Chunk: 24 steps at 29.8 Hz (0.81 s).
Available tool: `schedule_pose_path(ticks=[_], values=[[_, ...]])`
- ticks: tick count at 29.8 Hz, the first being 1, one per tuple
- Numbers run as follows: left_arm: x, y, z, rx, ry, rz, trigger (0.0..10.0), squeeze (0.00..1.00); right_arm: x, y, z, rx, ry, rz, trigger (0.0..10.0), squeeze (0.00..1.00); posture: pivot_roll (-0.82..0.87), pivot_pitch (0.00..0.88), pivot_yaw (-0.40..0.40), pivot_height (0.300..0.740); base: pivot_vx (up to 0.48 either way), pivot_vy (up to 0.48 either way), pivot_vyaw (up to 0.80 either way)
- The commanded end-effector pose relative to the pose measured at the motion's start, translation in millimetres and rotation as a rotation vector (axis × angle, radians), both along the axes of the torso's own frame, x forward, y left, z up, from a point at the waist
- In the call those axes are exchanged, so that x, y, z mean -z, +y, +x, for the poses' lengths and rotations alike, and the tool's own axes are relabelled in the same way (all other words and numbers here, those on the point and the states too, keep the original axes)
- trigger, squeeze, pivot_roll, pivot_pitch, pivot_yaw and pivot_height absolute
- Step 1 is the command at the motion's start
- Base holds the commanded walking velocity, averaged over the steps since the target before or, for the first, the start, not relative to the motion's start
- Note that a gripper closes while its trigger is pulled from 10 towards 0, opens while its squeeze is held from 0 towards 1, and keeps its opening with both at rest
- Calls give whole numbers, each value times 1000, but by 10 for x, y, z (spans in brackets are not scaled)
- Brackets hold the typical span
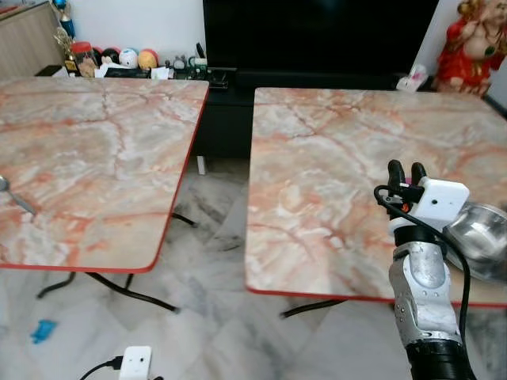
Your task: Setting the table
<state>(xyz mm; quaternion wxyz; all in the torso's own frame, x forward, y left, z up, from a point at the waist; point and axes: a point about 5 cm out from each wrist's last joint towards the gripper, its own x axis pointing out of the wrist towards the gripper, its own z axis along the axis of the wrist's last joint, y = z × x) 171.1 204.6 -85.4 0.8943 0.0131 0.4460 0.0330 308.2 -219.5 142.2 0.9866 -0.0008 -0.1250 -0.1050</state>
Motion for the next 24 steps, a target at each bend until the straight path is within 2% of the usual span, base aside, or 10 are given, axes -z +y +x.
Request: schedule_pose_path(ticks=[1,11,20,24], values=[[-8,32,15,-1,9,11,10000,0,-82,32,35,-10,-30,-1,10000,0,39,0,-12,736,0,480,0],[-31,34,70,0,5,15,10000,0,-69,97,48,-29,-29,8,10000,0,41,0,-9,736,0,480,0],[-26,45,54,0,6,16,10000,0,-71,137,57,-48,-24,-19,10000,0,42,0,-9,736,0,465,0],[-24,35,51,0,4,14,10000,0,-78,160,64,-58,-26,-26,10000,0,43,0,-11,736,0,337,741]])
